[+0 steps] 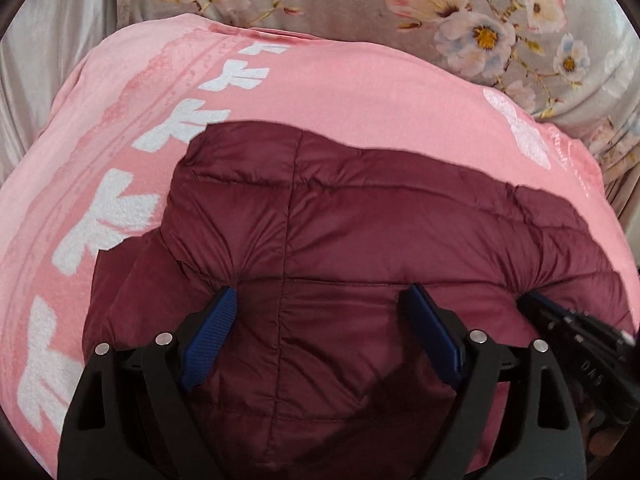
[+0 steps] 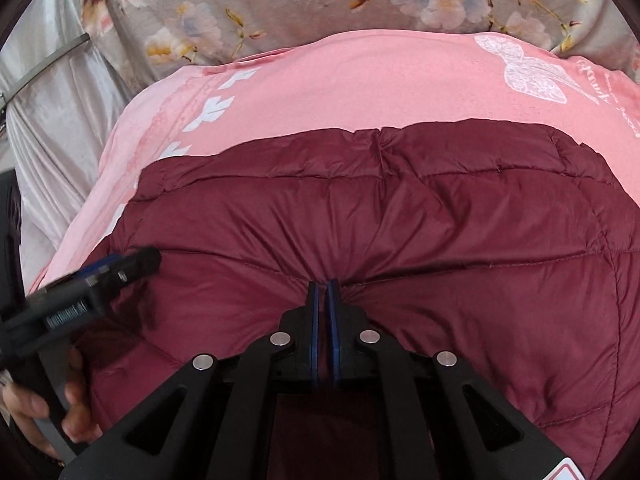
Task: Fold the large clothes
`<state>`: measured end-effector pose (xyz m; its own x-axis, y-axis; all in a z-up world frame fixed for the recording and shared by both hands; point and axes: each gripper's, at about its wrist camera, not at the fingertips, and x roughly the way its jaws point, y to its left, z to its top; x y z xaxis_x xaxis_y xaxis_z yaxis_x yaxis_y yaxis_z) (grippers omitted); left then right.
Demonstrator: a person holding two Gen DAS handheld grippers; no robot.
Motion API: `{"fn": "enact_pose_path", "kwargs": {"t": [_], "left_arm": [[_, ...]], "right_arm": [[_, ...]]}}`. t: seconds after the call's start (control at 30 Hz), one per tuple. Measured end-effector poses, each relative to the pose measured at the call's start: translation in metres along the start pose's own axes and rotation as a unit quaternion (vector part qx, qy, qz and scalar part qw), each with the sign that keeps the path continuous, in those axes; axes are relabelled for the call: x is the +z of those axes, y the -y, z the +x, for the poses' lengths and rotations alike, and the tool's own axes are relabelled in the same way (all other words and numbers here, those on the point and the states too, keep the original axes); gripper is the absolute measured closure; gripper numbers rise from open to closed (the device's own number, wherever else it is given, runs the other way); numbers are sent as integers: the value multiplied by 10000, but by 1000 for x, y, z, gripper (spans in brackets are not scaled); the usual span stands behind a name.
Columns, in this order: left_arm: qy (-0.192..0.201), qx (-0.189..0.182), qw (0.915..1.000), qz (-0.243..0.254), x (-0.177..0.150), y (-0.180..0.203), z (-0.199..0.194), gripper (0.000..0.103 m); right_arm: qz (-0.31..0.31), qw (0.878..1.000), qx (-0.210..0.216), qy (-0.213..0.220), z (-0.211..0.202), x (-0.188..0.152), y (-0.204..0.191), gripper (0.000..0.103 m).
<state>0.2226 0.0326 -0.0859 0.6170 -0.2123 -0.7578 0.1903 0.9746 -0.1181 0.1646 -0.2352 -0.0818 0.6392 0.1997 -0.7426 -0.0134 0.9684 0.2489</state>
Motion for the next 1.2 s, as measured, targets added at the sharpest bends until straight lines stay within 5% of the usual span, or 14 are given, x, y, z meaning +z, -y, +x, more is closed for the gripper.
{"fn": "enact_pose_path", "kwargs": {"t": [0.2, 0.4, 0.47, 0.57, 0.7, 0.83, 0.93, 1.03, 1.1, 1.2], "left_arm": [[256, 327, 9989, 228, -14, 8, 6, 16], [287, 165, 9994, 77, -12, 1, 2, 16], [314, 102, 9993, -190, -18, -10, -15, 16], [385, -138, 9973, -604, -36, -35, -53, 15], [355, -65, 9926, -1162, -64, -76, -90, 14], [225, 73, 9797, -1993, -89, -117, -105, 10], [-91, -379, 9653, -2584, -99, -135, -89, 7], [-19, -426, 9689, -2438, -94, -124, -82, 5], [-40, -541, 9699, -2373, -90, -116, -78, 8], [-120, -896, 9668, -2390, -81, -106, -76, 42]], "right_arm": [[-296, 9989, -267, 231, 2, -11, -7, 100], [-200, 9995, -158, 204, 2, -10, -1, 100], [-32, 9997, -150, 167, -9, -10, -1, 98], [274, 9986, 435, 151, -39, -22, -7, 92], [-39, 9986, 518, -81, -52, -52, -26, 92], [-307, 9989, 350, 32, -54, -70, -35, 92], [-324, 9989, 347, 27, -50, -70, -35, 92], [-405, 9985, 361, 114, -46, -73, -36, 93], [-403, 9984, 374, 123, -48, -75, -33, 93], [-258, 9985, 472, 101, -61, -76, -30, 93]]}}
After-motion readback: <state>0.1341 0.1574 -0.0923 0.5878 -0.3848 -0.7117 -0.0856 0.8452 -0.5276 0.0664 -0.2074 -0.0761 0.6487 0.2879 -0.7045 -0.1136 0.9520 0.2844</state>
